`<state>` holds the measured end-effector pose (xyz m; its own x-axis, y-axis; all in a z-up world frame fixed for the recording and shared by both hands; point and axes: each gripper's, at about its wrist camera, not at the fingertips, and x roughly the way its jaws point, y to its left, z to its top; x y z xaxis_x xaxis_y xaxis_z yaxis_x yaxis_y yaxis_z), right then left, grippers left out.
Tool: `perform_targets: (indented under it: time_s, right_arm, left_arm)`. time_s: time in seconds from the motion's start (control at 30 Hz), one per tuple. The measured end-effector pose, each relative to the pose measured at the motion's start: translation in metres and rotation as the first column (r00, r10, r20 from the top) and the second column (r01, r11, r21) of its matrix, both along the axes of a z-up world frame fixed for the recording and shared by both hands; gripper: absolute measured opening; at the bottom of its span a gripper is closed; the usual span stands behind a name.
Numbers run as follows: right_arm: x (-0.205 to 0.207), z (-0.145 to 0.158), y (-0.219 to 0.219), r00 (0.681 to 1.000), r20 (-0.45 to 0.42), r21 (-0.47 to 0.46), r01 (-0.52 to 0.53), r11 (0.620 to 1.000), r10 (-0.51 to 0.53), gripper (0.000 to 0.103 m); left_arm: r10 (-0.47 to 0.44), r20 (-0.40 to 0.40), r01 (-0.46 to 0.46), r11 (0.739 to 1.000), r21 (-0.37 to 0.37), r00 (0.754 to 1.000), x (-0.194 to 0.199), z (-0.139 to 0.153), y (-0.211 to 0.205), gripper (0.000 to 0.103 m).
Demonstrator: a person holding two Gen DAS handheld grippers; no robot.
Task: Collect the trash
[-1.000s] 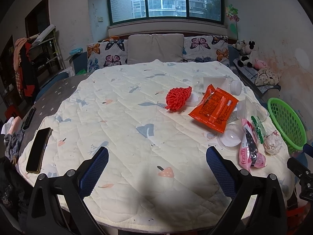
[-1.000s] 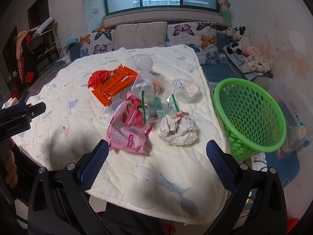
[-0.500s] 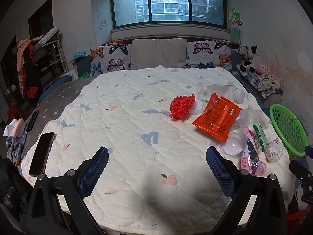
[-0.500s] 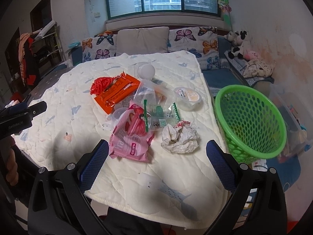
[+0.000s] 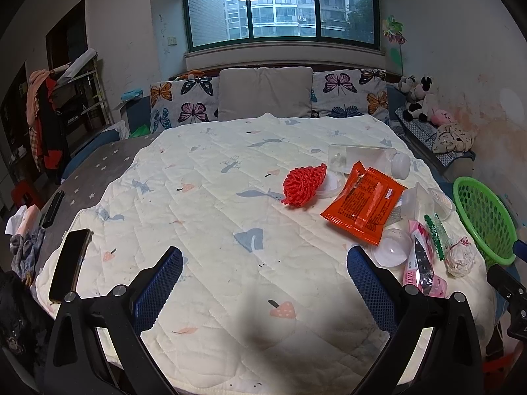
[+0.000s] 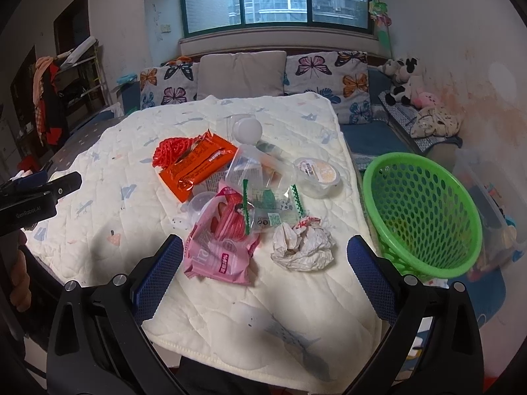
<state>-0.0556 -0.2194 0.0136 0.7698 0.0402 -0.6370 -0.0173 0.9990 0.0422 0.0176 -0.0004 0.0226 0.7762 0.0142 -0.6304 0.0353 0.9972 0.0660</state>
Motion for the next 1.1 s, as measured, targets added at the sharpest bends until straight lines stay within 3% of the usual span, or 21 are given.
perform_targets:
  time_s: [0.47,0.87,1.03,1.1]
  right_arm:
    - [0.012,-0.001,-0.018,1.000,0.019,-0.003,0.009,1.000,-0.008,0.099]
    - [0.034,-0.038,-0.047,0.997,-0.078,0.071,0.012,0.997,-0.007,0.094]
    - [0.048,-0.054,-0.051,0.992,-0.123,0.107,-0.003,0.994,0.016,0.089]
    - [0.052,-0.060,-0.051,0.990,-0.139,0.112,-0.010,0.994,0.026,0.082]
  left_arm:
    - [-0.001,0.002,0.001,1.000,-0.008,1.000,0.022,0.005,-0.003,0.097]
    - [-0.040,-0.023,0.040,0.999,-0.002,0.999,0.036,-0.006,-0.015,0.097]
    - [-0.058,-0.048,0.058,0.998,-0.019,0.997,0.040,-0.012,-0.021,0.097]
    - [-0.072,-0.054,0.071,0.997,-0.024,0.996,0.040,-0.013,-0.024,0.097]
